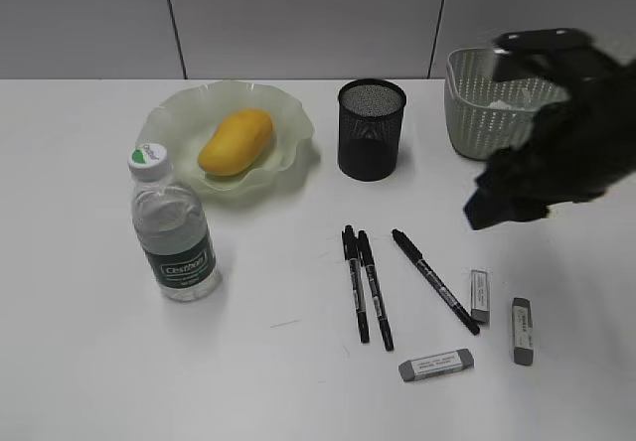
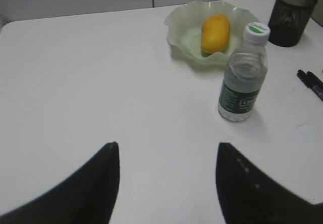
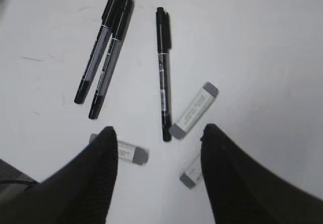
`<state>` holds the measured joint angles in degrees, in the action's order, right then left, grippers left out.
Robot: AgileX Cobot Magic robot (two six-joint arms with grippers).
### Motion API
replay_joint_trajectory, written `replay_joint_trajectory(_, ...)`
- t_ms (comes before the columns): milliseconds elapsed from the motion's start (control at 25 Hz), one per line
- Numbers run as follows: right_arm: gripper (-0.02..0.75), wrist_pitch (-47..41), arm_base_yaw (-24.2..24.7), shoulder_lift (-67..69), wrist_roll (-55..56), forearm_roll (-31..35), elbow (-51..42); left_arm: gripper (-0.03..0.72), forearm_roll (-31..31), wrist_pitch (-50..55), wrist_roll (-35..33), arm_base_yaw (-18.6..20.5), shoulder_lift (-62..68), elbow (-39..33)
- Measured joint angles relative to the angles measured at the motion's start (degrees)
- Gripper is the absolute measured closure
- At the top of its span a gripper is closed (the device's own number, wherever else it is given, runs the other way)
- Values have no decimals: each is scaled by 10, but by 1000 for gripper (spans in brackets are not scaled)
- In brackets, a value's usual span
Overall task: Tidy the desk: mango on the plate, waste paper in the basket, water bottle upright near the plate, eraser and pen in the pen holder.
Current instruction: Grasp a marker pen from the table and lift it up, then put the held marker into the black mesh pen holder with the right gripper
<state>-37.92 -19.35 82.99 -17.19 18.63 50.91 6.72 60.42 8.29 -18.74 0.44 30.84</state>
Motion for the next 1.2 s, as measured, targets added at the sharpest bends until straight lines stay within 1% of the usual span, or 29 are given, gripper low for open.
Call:
replay_joint_trajectory(80, 311, 1, -30, 87, 26, -26, 54, 244, -1, 1, 0, 17, -7, 0)
replay_joint_trajectory(200, 311, -6, -52, 194, 53, -61, 126, 252, -3, 1, 0, 24, -7, 0)
replay_joint_trajectory(360, 311, -26, -57, 304, 67, -72, 197, 253, -4, 1, 0, 29, -7, 0)
replay_joint_trajectory(480, 311, -35, -57, 355, 71, -74, 226, 253, -5, 1, 0, 29, -7, 0)
replay_joint_trajectory(560, 326, -37, -57, 377, 71, -74, 236, 253, -5, 1, 0, 29, -7, 0)
replay_joint_trajectory(600, 346, -38, -57, 386, 73, -77, 238, 253, -5, 1, 0, 29, -7, 0)
replay_joint_trajectory(640, 386, -39, -57, 388, 76, -78, 241, 253, -5, 1, 0, 29, -7, 0)
replay_joint_trajectory(680, 451, -38, -57, 389, 78, -82, 243, 253, -5, 1, 0, 29, -7, 0)
replay_joint_trajectory(720, 541, -38, -57, 390, 79, -85, 243, 253, -5, 1, 0, 29, -7, 0)
replay_joint_trajectory(760, 609, -39, -58, 390, 80, -86, 243, 253, -6, 1, 0, 29, -7, 0)
replay_joint_trajectory(880, 606, -27, -59, 379, 82, -75, 242, 253, -6, 1, 0, 29, -7, 0)
replay_joint_trajectory(960, 606, 6, -60, 347, 82, -59, 240, 253, -6, 1, 0, 29, -7, 0)
replay_joint_trajectory(1040, 606, 64, -61, 289, 82, -47, 240, 253, -6, 1, 0, 29, -7, 0)
replay_joint_trajectory(1080, 606, 111, -61, 263, 82, -45, 238, 253, -6, 1, 0, 29, -7, 0)
replay_joint_trajectory(1160, 606, 240, -61, 203, 82, -52, 222, 253, -6, 1, 0, 29, -7, 0)
replay_joint_trajectory(1200, 606, 329, -61, 181, 82, -60, 207, 254, -6, 1, 0, 29, -7, 0)
